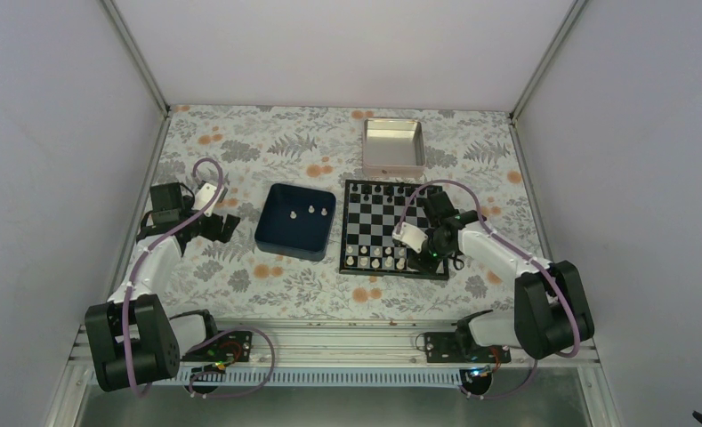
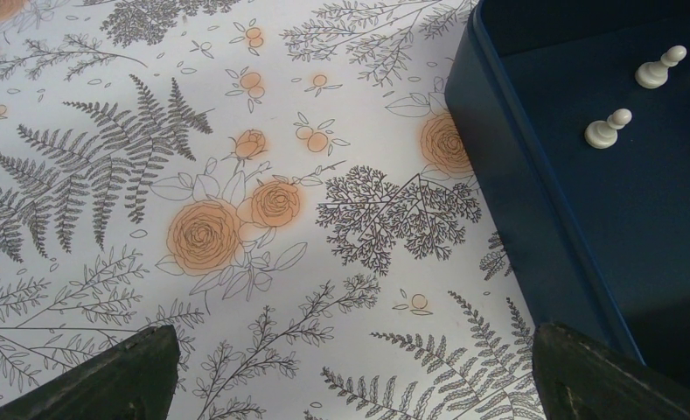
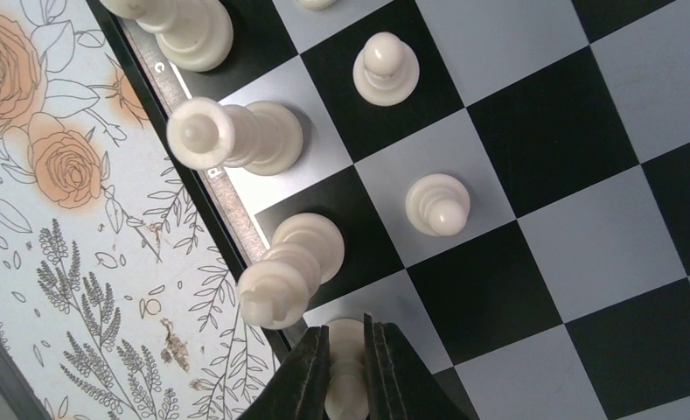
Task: Set up the chess pieces on the board
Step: Place the chess piece on the chessboard, then pick up the chess piece from the storage box.
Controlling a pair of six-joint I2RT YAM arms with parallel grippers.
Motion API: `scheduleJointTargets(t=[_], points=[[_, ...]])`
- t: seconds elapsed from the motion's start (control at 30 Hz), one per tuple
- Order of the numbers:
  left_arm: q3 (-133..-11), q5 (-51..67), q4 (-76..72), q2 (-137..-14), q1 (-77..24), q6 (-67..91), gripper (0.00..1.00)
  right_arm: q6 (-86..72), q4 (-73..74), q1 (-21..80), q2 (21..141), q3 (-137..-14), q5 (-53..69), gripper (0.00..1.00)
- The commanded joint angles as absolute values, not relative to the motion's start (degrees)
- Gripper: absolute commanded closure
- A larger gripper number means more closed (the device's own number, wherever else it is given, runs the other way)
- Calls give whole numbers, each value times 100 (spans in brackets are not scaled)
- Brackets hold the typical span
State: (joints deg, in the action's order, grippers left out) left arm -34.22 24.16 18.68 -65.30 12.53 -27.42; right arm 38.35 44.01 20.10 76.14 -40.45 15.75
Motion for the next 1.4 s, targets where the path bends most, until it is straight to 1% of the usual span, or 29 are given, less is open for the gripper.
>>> scheduleJointTargets(t=[0.0, 0.37, 0.43, 0.47, 0.53, 0.6, 0.67, 0.9, 0.97, 1.13, 1.27, 1.37], points=[[-3367, 2568, 1795, -6521, 1283, -2742, 0, 3731, 4260, 1934, 7601, -3975, 1478, 89], [-3367, 2599, 1818, -6534, 1285, -2759, 0, 3698, 4234, 1885, 7646, -3961, 1440, 86], [-3371, 2599, 1819, -6539, 1283, -2759, 0, 3700, 4236, 1877, 7656, -3963, 1449, 85], [-3367, 2603, 1822, -6535, 1283, -2760, 0, 3700, 4244, 1873, 7661, -3964, 1450, 82], [-3372, 2613, 1823, -6531, 1281, -2768, 0, 3700, 4249, 1866, 7662, -3964, 1454, 74], [-3366, 2618, 1829, -6526, 1283, -2768, 0, 3702, 4245, 1863, 7649, -3963, 1457, 69], [-3368, 2624, 1837, -6523, 1283, -2771, 0, 3697, 4239, 1863, 7639, -3971, 1438, 62], [-3366, 2647, 1837, -6504, 1283, -2784, 0, 3697, 4236, 1869, 7358, -4008, 1270, 52], [-3366, 2656, 1843, -6492, 1285, -2784, 0, 3717, 4220, 1863, 7280, -4109, 1084, 51], [-3360, 2685, 1855, -6467, 1292, -2788, 0, 3852, 4549, 1863, 7237, -5031, 1048, 50], [-3349, 2719, 1866, -6414, 1296, -2795, 0, 3911, 4865, 1959, 7705, -6279, 1248, 49], [-3354, 2760, 1894, -6434, 1301, -2809, 0, 3883, 5077, 2257, 8252, -7254, 1223, 48]])
